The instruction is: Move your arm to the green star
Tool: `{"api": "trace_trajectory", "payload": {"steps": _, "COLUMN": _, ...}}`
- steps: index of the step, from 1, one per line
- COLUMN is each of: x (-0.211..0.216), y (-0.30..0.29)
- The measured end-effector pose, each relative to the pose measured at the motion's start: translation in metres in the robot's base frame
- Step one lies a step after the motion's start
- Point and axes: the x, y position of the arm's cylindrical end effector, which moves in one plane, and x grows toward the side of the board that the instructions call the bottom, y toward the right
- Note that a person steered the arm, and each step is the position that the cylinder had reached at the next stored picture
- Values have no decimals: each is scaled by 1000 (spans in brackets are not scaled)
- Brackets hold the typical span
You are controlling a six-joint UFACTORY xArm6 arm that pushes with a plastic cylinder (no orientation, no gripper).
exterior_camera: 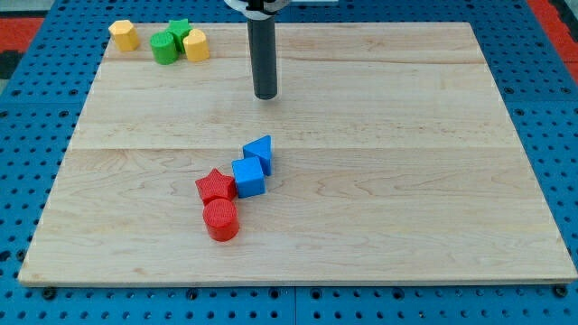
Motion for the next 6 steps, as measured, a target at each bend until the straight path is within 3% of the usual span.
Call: {"api": "trace_trajectory", "payload": {"steps": 6, "x": 0, "y": 12}}
